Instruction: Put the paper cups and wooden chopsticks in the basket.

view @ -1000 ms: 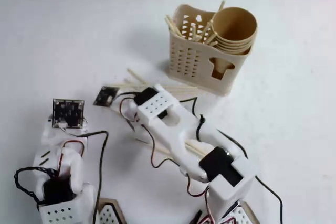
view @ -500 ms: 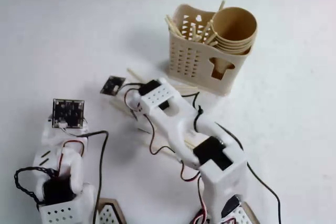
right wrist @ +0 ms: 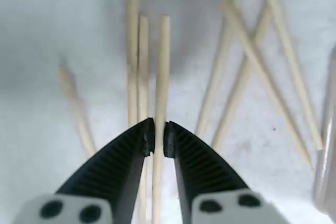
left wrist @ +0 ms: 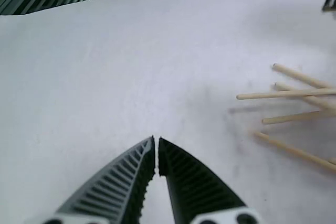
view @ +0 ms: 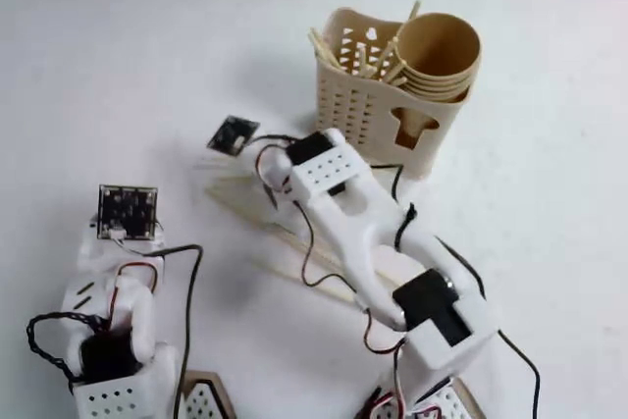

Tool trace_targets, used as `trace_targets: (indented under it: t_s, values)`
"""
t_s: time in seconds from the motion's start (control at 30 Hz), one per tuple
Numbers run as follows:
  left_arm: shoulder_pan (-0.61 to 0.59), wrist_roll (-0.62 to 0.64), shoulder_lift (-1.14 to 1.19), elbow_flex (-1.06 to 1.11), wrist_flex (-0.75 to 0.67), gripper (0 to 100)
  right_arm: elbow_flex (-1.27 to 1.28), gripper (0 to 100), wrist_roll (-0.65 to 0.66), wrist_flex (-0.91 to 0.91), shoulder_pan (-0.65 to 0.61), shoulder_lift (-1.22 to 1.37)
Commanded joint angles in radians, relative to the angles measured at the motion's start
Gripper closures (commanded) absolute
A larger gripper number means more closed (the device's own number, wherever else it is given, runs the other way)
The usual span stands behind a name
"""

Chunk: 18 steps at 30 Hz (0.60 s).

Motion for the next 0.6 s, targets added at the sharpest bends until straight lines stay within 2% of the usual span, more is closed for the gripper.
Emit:
trace_targets:
  t_s: [0.0,0.17,0.33,0.57]
  values:
    - [-0.01,0.005,-0.008,-0.005,-0.026,96,0.026,98.0,0.003,-0.008,-0.021,-0.056]
    - [-0.01,0.005,-0.008,-0.005,-0.026,96,0.068,98.0,0.003,-0.073,-0.081,-0.018]
    - [-0.01,0.005,-0.008,-0.005,-0.026,96,0.063,97.8,0.002,-0.108,-0.085,0.047]
    - [-0.01,0.005,-0.008,-0.006,-0.026,96,0.051,85.4,0.002,-0.102,-0.104,0.114]
